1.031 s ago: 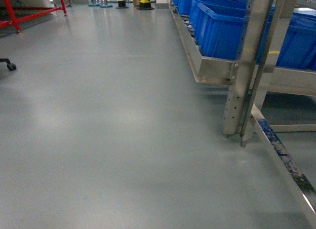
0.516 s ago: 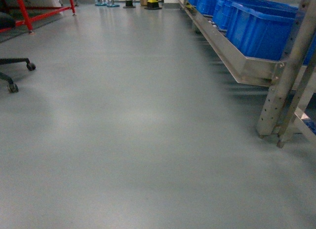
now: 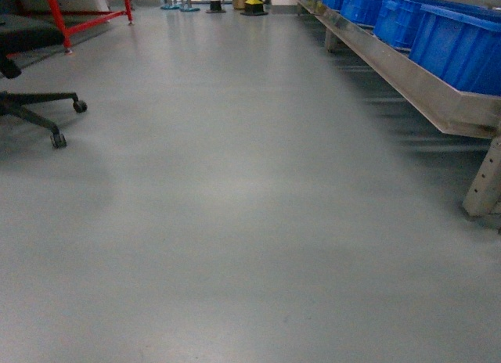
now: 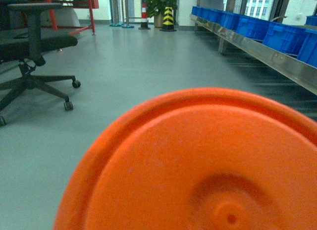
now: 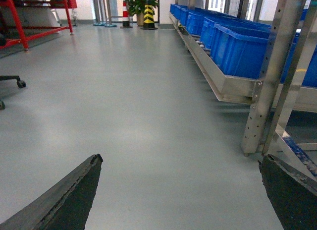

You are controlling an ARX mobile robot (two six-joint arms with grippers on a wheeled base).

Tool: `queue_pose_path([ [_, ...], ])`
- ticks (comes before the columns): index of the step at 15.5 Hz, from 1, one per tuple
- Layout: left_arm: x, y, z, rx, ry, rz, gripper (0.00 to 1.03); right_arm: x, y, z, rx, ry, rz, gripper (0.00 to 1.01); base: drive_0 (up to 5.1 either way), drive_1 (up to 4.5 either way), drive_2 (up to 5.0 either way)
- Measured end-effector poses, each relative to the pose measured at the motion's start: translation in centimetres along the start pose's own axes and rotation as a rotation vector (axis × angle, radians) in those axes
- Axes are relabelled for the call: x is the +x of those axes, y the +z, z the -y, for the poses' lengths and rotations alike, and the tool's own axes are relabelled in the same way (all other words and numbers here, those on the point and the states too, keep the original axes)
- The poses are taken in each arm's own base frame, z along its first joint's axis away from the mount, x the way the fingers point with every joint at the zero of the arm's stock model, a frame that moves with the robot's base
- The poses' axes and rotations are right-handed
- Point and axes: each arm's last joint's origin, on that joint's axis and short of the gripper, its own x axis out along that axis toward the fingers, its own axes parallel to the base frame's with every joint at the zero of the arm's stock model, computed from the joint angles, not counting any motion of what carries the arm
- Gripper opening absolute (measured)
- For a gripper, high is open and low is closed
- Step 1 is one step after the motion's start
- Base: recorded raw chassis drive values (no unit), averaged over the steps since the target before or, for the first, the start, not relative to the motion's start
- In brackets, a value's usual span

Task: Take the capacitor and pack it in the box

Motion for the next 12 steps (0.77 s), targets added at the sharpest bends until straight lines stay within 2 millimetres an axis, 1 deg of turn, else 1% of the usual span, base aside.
queue_pose_path([
  [12, 0.0, -0.04, 0.0, 0.0, 0.0, -0.004, 0.43, 0.0, -0.01, 0.0, 0.0, 0.0, -0.002, 0.98, -5.0, 2.45, 2.5],
])
